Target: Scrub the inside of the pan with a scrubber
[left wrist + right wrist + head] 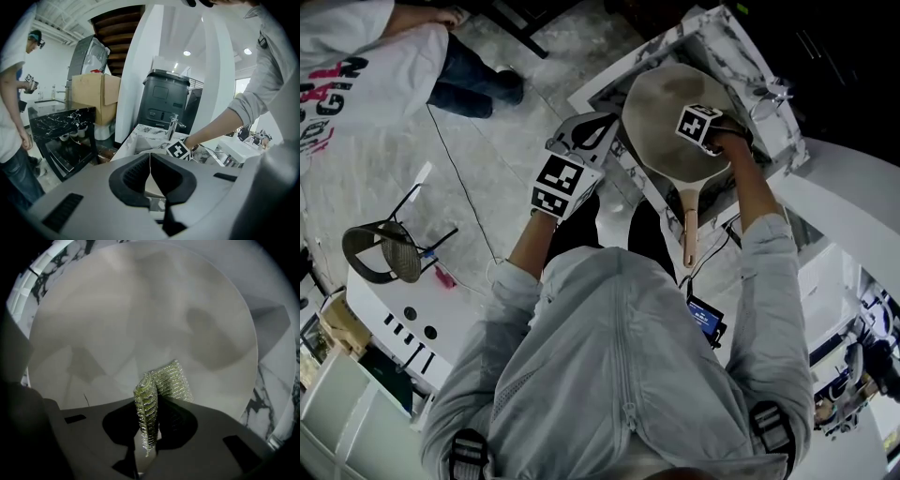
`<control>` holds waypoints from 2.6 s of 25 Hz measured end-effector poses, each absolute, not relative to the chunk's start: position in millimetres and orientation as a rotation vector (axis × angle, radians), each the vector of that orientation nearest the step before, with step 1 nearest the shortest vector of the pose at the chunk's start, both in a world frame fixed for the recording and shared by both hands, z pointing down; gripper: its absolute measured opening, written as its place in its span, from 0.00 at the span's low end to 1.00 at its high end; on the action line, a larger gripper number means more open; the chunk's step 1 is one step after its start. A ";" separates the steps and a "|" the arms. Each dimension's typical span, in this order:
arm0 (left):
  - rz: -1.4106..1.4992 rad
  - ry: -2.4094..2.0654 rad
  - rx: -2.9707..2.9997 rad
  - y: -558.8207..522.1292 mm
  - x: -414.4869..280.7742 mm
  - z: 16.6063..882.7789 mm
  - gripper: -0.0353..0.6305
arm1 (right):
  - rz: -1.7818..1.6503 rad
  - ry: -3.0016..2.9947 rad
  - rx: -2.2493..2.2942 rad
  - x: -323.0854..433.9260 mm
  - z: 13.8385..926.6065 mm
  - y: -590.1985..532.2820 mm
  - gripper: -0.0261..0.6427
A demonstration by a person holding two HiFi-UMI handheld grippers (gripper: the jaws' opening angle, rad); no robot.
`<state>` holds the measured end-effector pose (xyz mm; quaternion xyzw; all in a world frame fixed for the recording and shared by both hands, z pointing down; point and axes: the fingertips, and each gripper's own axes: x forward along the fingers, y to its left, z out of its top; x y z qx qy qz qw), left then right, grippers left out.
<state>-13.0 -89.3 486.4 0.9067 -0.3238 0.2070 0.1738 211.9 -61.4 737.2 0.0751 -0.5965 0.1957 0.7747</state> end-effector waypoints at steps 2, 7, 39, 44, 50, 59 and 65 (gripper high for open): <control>0.591 -0.912 2.572 -88.2 -12.7 485.3 0.09 | 0.459 -1.335 0.240 206.9 738.9 -70.4 0.17; 0.600 -0.906 2.570 -87.0 -10.8 487.0 0.09 | 0.543 -1.429 0.426 198.7 742.1 -92.8 0.17; 0.615 -0.906 2.548 -87.5 -15.0 494.5 0.09 | 0.464 -1.586 0.184 95.9 720.9 -90.0 0.17; 0.609 -0.912 2.551 -86.2 -13.6 493.8 0.09 | 0.568 -1.665 0.021 66.2 720.7 -52.5 0.17; 0.598 -0.909 2.552 -87.4 -10.7 491.4 0.09 | 0.616 -1.563 -0.154 74.1 713.1 -11.6 0.17; 0.589 -0.899 2.557 -85.7 -5.3 490.9 0.09 | 0.651 -1.394 -0.264 118.6 709.0 23.4 0.17; 0.591 -0.902 2.554 -84.6 -5.9 491.2 0.09 | 0.682 -1.379 -0.218 139.9 710.8 21.4 0.17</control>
